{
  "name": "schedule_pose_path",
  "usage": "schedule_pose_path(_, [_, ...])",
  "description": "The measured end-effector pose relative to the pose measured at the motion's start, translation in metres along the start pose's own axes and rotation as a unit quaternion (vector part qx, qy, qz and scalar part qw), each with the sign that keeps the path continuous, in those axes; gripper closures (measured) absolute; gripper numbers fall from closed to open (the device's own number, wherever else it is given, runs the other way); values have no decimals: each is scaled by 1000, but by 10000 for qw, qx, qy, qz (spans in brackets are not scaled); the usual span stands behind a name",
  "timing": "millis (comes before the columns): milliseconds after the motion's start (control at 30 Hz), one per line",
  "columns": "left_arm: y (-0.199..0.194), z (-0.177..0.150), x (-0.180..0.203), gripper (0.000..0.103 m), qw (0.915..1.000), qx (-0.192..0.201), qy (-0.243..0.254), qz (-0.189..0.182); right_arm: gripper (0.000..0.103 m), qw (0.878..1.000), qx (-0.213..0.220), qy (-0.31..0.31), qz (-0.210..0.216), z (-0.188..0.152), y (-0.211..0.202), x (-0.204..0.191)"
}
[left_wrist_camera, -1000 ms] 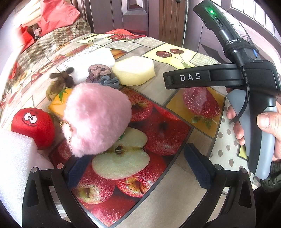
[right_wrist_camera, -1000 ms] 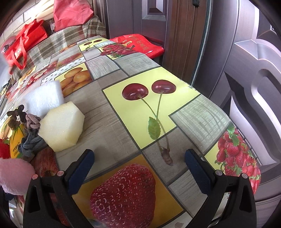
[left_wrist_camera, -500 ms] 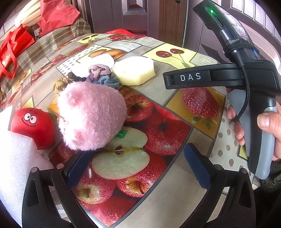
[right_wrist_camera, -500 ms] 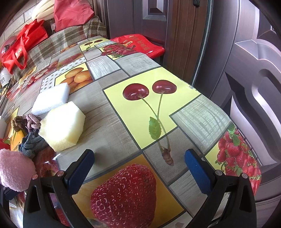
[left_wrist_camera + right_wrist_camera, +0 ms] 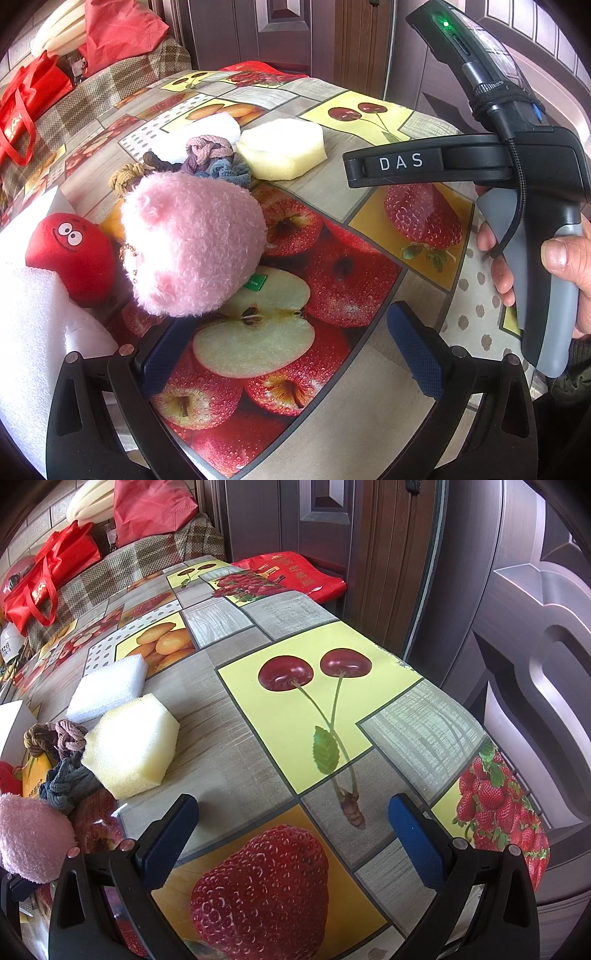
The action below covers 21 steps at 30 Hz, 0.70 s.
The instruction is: Organize soft objects
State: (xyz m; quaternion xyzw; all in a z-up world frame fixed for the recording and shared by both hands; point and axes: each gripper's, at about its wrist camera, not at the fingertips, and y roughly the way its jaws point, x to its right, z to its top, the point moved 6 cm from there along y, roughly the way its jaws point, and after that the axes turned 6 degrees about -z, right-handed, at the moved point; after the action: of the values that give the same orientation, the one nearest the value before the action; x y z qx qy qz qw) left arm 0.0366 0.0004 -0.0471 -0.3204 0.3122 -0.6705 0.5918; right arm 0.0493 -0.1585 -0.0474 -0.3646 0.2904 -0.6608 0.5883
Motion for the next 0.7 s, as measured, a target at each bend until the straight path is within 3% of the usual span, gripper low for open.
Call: schedule_pose_path(700, [0,0,0,1,10000,0,0,-1,0,10000,4,-5,1,0,0,0])
